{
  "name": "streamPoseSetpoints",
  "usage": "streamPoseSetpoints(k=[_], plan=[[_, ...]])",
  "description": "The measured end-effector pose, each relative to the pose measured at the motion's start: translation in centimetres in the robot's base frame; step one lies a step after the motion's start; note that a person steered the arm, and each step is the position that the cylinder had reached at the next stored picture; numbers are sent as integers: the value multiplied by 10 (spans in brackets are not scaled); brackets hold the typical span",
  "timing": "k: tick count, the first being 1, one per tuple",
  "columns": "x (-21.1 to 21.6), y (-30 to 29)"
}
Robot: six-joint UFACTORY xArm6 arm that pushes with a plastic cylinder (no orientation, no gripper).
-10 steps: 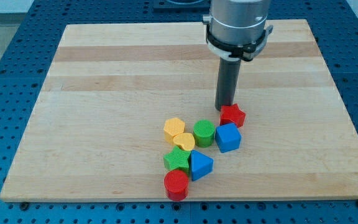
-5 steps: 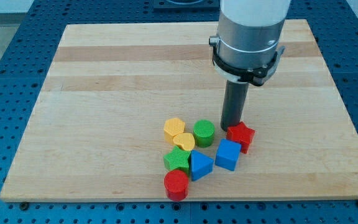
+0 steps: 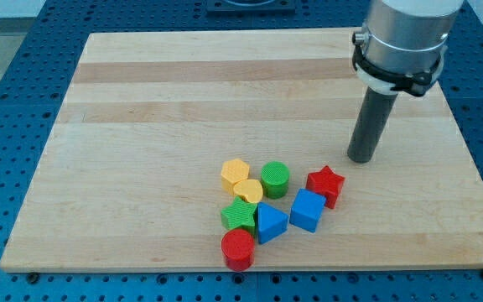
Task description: Push the red star along with the blue cube into the group of blocks
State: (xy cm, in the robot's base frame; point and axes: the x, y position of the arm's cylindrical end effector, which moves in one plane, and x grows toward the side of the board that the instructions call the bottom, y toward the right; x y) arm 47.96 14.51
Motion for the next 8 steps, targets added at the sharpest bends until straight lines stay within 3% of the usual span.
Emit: streamPoseSetpoints(k=[4,8], plan=[[43,0],[37,-54]])
